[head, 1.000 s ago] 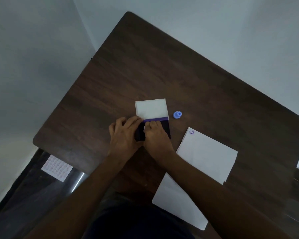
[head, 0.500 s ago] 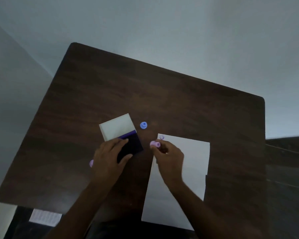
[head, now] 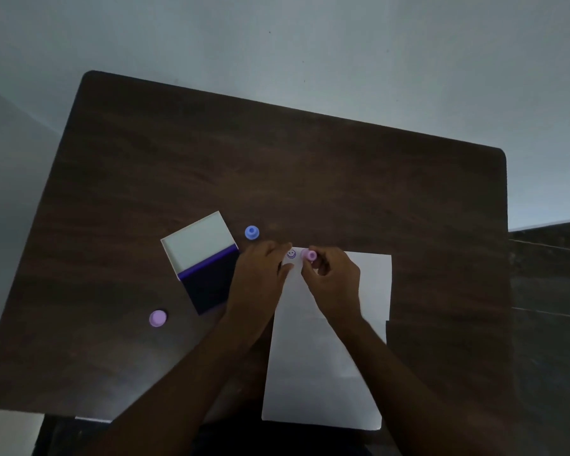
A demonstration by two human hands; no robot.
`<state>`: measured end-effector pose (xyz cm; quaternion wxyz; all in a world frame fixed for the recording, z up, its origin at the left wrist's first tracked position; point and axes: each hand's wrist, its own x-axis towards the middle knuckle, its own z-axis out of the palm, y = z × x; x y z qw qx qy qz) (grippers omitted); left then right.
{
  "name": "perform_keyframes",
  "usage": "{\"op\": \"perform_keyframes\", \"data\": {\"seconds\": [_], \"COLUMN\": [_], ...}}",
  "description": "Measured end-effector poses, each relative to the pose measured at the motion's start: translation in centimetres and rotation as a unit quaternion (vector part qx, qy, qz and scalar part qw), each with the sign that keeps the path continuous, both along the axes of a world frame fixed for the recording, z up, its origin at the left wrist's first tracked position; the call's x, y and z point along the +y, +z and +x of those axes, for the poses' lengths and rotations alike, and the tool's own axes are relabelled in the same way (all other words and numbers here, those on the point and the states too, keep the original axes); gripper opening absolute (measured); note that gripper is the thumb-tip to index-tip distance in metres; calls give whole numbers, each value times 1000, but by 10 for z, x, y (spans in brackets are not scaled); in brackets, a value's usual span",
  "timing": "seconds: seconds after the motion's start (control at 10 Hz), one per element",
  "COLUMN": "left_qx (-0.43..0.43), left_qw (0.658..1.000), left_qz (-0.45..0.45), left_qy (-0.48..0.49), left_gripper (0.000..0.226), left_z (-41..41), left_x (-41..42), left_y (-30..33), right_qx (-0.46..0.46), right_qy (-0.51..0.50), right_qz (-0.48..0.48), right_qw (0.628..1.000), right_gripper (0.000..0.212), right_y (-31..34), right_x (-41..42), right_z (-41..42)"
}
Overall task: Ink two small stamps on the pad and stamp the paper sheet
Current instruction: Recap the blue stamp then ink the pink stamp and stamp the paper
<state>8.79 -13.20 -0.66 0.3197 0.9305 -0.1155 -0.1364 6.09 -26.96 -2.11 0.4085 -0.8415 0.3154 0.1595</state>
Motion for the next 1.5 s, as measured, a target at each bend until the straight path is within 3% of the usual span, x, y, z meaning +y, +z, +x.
{"op": "perform_keyframes", "data": {"seconds": [0.1,0.2,0.3,0.4,0.5,0.6,0.7,0.8,0.9,1.0,1.3,1.5], "left_qx": [-23,206,219,142,23,15,36,174,171,31,28,23], "left_qw": [1000,948,928,969,999,999,998,974,975,999,999,999], "left_qz": [19,221,268,178,10,-13,11,143,143,19,-1,4], "left_qy": [-5,-97,-139,-99,28,43,48,-2,-5,39,41,44], "left_gripper": [29,56,70,54,22,15,20,51,53,21,15,16], "left_z": [3,21,17,10,8,7,9,12,11,7,8,8], "left_x": [-8,-22,-15,-13,-15,-14,-16,-16,-15,-13,-8,-6], "left_y": [-8,-32,-48,-35,-19,-17,-22,-38,-43,-18,-16,-14], "right_qx": [-51,-2,-14,-41,-42,-52,-51,-41,-32,-23,-8,47], "right_qy": [-7,11,17,21,19,19,20,26,31,34,51,122], "right_qz": [15,9,-15,-41,-46,-47,-49,-45,-46,-48,-47,-68], "right_qw": [999,1000,1000,998,998,997,997,998,998,998,998,989], "right_gripper": [29,36,34,31,29,28,28,28,29,30,29,34], "right_y": [-1,-1,-5,-4,-5,-5,-5,-5,-5,-5,1,16], "right_x": [-1,-2,-2,-2,-2,-2,-1,-1,1,2,8,14], "right_z": [0,2,1,2,3,3,4,5,6,7,9,22]}}
